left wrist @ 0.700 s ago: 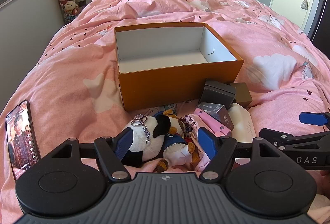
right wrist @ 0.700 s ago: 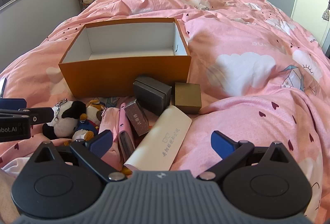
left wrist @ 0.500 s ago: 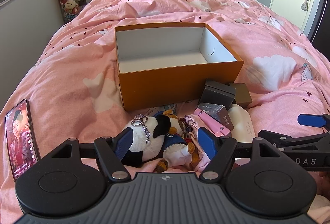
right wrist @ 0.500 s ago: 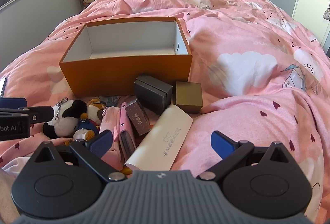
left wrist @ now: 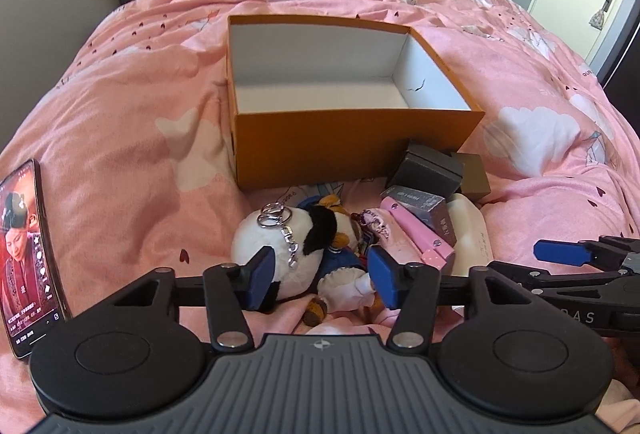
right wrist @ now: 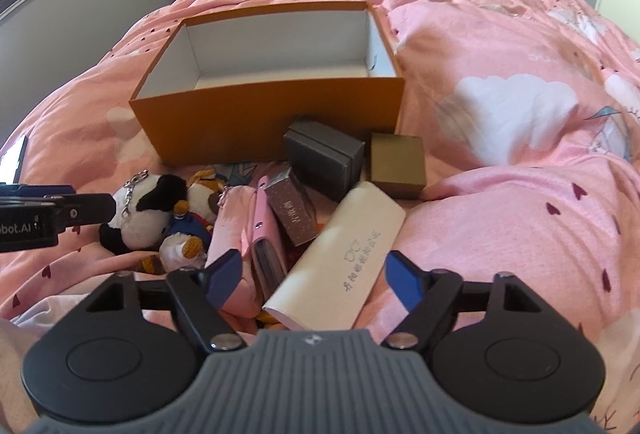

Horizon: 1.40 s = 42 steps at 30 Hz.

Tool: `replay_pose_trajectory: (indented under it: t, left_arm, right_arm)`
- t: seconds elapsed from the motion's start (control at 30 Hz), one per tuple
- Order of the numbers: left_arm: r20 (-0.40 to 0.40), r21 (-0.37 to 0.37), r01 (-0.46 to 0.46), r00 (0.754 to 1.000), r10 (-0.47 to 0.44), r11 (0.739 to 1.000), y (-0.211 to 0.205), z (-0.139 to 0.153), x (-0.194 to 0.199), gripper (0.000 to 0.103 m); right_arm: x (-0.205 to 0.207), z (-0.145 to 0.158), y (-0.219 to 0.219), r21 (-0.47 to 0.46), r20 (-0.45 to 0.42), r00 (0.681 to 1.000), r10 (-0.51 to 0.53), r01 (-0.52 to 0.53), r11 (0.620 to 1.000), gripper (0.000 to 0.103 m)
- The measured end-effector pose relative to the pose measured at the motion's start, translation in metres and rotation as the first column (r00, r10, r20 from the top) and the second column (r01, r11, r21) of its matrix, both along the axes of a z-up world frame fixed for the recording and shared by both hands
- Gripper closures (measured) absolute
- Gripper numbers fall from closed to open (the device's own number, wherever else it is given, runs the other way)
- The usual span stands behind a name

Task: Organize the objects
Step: 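Lower the right gripper onto the brown bear plush and close it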

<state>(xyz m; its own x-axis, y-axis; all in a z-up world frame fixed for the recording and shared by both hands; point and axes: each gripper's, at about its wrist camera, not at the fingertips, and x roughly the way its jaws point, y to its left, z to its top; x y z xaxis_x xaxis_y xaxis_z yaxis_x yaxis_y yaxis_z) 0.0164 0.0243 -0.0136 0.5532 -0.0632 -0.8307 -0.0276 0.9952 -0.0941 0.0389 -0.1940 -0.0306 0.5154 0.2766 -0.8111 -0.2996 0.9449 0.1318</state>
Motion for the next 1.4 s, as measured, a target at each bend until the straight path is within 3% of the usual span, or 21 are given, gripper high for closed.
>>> replay_pose_trajectory:
  t: [0.2, 0.5, 0.63, 0.87, 1.1, 1.17, 1.4]
  left_arm:
    - [-0.076, -0.012, 0.016, 0.997, -0.017, 1.000, 0.018, -0.007, 0.013, 0.047]
    - [-0.130, 0.059, 0.127, 0.984, -0.119, 0.990, 0.021, -0.019, 0.033, 0.046]
    - [-0.133, 0.031, 0.134, 0.983, -0.129, 0.990, 0.027, -0.020, 0.045, 0.038]
    - [-0.207, 0.066, 0.236, 0.954, -0.218, 0.969, 0.023, -0.031, 0.046, 0.035]
    - [-0.284, 0.090, 0.286, 0.925, -0.251, 0.954, 0.023, -0.055, 0.045, 0.028]
    - [-0.287, 0.118, 0.301, 0.923, -0.257, 0.946, 0.021, -0.061, 0.045, 0.027]
    - [-0.283, 0.172, 0.358, 0.910, -0.302, 0.918, 0.012, -0.084, 0.051, 0.024]
  right_arm:
    - [0.020, -0.001, 0.017, 0.033, -0.046, 0.995, 0.090, -0.088, 0.996, 0.056]
    - [0.053, -0.006, 0.058, 0.079, -0.103, 0.965, 0.240, -0.233, 0.969, 0.082]
    - [0.064, -0.013, 0.077, 0.101, -0.133, 0.944, 0.303, -0.291, 0.951, 0.084]
    - [0.080, -0.033, 0.102, 0.114, -0.207, 0.906, 0.369, -0.353, 0.929, 0.084]
    - [0.089, -0.053, 0.117, 0.122, -0.278, 0.876, 0.393, -0.374, 0.919, 0.074]
    - [0.091, -0.058, 0.119, 0.121, -0.302, 0.866, 0.400, -0.381, 0.917, 0.067]
    - [0.095, -0.071, 0.136, 0.092, -0.331, 0.837, 0.436, -0.431, 0.898, 0.063]
